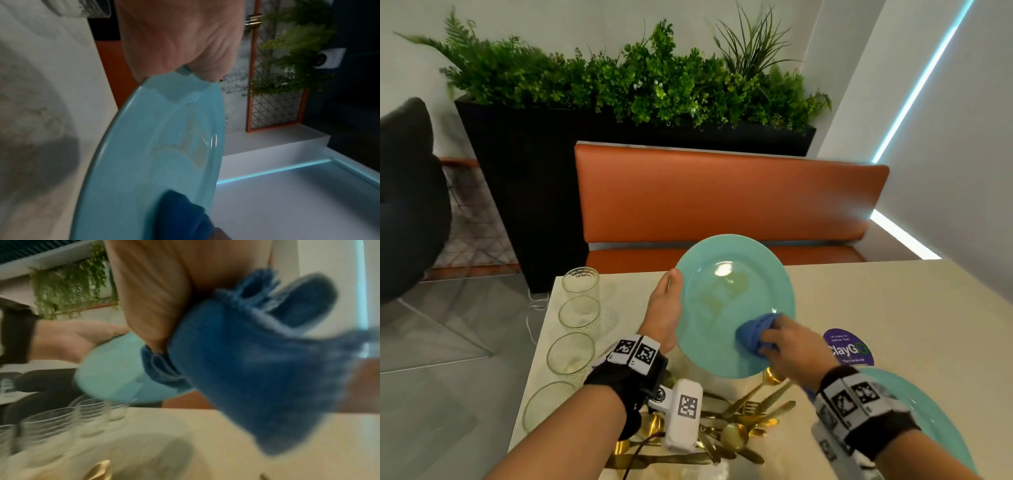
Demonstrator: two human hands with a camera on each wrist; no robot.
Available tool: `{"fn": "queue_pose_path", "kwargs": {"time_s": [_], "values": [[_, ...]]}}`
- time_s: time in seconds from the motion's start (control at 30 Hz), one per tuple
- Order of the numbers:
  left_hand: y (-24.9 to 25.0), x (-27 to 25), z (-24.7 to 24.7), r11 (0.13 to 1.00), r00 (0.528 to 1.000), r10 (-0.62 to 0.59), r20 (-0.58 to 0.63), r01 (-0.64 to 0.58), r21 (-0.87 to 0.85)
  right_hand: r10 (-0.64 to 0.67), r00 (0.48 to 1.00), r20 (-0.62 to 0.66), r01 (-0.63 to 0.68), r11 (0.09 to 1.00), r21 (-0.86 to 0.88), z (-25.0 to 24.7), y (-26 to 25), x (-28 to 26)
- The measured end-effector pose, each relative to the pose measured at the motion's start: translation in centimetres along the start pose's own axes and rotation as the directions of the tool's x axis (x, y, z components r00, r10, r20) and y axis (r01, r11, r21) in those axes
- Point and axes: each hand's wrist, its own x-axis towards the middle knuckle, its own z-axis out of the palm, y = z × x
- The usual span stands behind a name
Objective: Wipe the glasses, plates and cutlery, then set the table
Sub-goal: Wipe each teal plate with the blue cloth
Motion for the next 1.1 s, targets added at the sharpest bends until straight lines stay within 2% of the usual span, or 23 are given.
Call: {"fn": "queue_pose_path", "kwargs": {"time_s": [0.07,0.13,0.17,0.23,0.27,0.3,0.37,0.4,0.47,0.5,0.53,0.6,0.67,0.7,0.73,0.8,0.87,0.9,0.93,0.97,1.03,1.07,1.1], "values": [[0.1,-0.2,0.1,1.0,1.0,0.007,0.027,-0.007,0.01,0.206,0.961,-0.183,-0.197,0.978,0.065,-1.5,0.7,0.8],[0.3,-0.3,0.6,1.0,0.998,0.02,0.062,-0.021,0.018,0.29,0.904,-0.313,-0.231,0.949,0.214,-2.0,-0.8,1.0],[0.5,-0.3,0.9,1.0,0.997,0.023,0.069,-0.024,0.018,0.239,0.921,-0.309,-0.166,0.955,0.244,-1.5,-1.9,0.9],[1.0,-0.4,1.1,0.999,0.997,0.034,0.067,-0.035,0.02,-0.011,0.968,-0.252,0.063,0.978,0.197,0.3,-3.4,-0.1],[1.1,-0.3,1.0,0.999,0.998,0.037,0.056,-0.038,0.023,-0.099,0.978,-0.182,0.129,0.979,0.158,1.0,-3.3,-0.7],[1.2,-0.2,0.7,0.999,0.998,0.034,0.046,-0.036,0.031,-0.13,0.985,-0.115,0.144,0.982,0.121,1.0,-2.6,-1.0],[1.2,-0.2,0.1,0.999,0.999,0.032,0.028,-0.033,0.041,-0.052,0.996,-0.07,0.056,0.997,0.054,-0.1,-0.4,-0.3],[1.1,-0.2,-0.1,0.998,0.999,0.029,0.025,-0.03,0.047,0.038,0.992,-0.117,-0.033,0.999,0.041,-0.7,0.3,0.2],[0.8,-0.4,0.2,0.999,0.999,0.021,0.044,-0.023,0.049,0.213,0.932,-0.293,-0.192,0.976,0.1,-1.7,0.3,1.2],[0.7,-0.4,0.6,0.998,0.998,0.025,0.05,-0.027,0.05,0.249,0.906,-0.342,-0.201,0.965,0.17,-1.7,-0.5,1.5],[0.8,-0.6,1.0,0.998,0.998,0.029,0.047,-0.031,0.051,0.238,0.905,-0.353,-0.161,0.959,0.233,-1.5,-1.6,1.6],[1.0,-0.6,1.4,0.998,0.999,0.04,0.027,-0.041,0.045,0.068,0.957,-0.282,0.007,0.967,0.255,0.2,-3.3,0.9],[1.2,-0.6,0.9,0.997,0.998,0.057,0.018,-0.058,0.046,-0.114,0.992,-0.054,0.12,0.983,0.139,1.2,-2.8,-0.6],[1.3,-0.6,0.6,0.996,0.998,0.064,0.023,-0.065,0.057,-0.136,0.99,0.039,0.134,0.989,0.059,0.7,-1.8,-0.8],[1.3,-0.7,0.3,0.995,0.997,0.064,0.034,-0.067,0.069,-0.105,0.993,0.062,0.105,0.994,-0.004,0.0,-0.6,-0.5],[1.1,-0.9,0.2,0.994,0.996,0.047,0.074,-0.055,0.096,0.079,0.993,-0.087,-0.08,0.997,-0.004,-1.4,0.9,0.2],[0.9,-1.2,0.9,0.994,0.994,0.031,0.109,-0.042,0.101,0.27,0.905,-0.33,-0.239,0.962,0.132,-2.1,0.6,0.9],[0.9,-1.3,1.3,0.994,0.992,0.028,0.12,-0.04,0.101,0.262,0.881,-0.393,-0.201,0.961,0.19,-2.0,-0.3,1.0],[1.0,-1.2,1.5,0.993,0.992,0.024,0.127,-0.038,0.108,0.194,0.895,-0.401,-0.117,0.971,0.208,-1.5,-1.4,0.9],[1.1,-1.2,1.6,0.993,0.991,0.024,0.131,-0.039,0.114,0.085,0.935,-0.345,-0.013,0.979,0.205,-0.8,-2.1,0.5],[1.3,-1.2,1.3,0.993,0.993,0.023,0.117,-0.036,0.114,-0.119,0.991,-0.059,0.123,0.991,0.056,-0.2,-1.6,-0.7],[1.4,-1.2,1.0,0.993,0.994,0.022,0.109,-0.034,0.109,-0.122,0.992,0.041,0.123,0.992,-0.033,-0.7,-0.5,-0.8],[1.4,-1.1,0.8,0.994,0.994,0.024,0.104,-0.035,0.107,-0.074,0.997,0.029,0.075,0.995,-0.061,-1.4,0.5,-0.5]]}}
